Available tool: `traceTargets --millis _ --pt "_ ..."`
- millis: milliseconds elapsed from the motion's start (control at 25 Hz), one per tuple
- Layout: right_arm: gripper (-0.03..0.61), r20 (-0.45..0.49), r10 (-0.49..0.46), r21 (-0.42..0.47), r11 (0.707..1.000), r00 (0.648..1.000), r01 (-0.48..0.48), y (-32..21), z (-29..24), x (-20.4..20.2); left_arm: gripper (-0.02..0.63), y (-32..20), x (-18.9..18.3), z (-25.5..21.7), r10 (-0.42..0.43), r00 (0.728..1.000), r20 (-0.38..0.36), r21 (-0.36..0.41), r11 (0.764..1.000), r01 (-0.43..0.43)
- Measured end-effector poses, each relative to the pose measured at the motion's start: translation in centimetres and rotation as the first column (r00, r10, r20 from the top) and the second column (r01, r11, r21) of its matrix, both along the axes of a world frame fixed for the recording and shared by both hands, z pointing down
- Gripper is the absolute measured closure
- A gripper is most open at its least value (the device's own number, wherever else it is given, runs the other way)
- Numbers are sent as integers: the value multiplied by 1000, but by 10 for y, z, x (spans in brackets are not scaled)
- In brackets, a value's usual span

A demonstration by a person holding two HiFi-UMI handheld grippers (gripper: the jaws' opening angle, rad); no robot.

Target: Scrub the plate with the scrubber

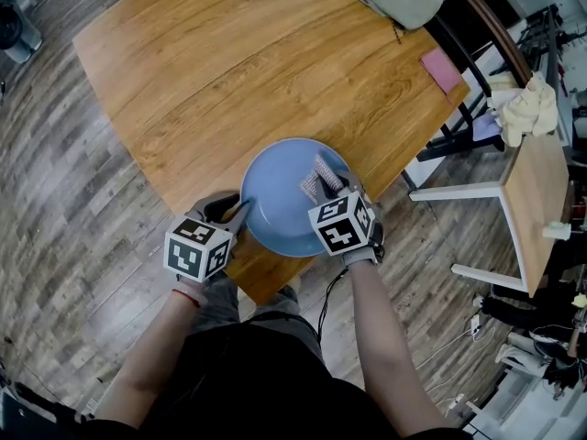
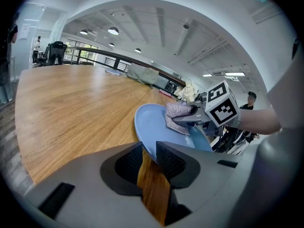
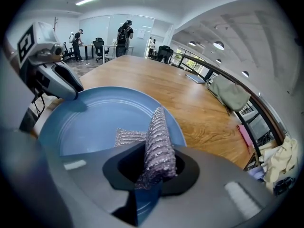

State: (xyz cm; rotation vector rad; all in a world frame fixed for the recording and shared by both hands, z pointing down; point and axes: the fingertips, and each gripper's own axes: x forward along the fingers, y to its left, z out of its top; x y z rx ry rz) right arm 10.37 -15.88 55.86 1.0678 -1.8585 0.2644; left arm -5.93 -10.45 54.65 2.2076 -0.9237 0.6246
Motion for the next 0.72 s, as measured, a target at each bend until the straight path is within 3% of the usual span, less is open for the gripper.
traceTargets --millis 720 --pt "522 1 -76 -9 997 997 76 29 1 -32 529 -1 0 0 -11 1000 4 0 1000 11"
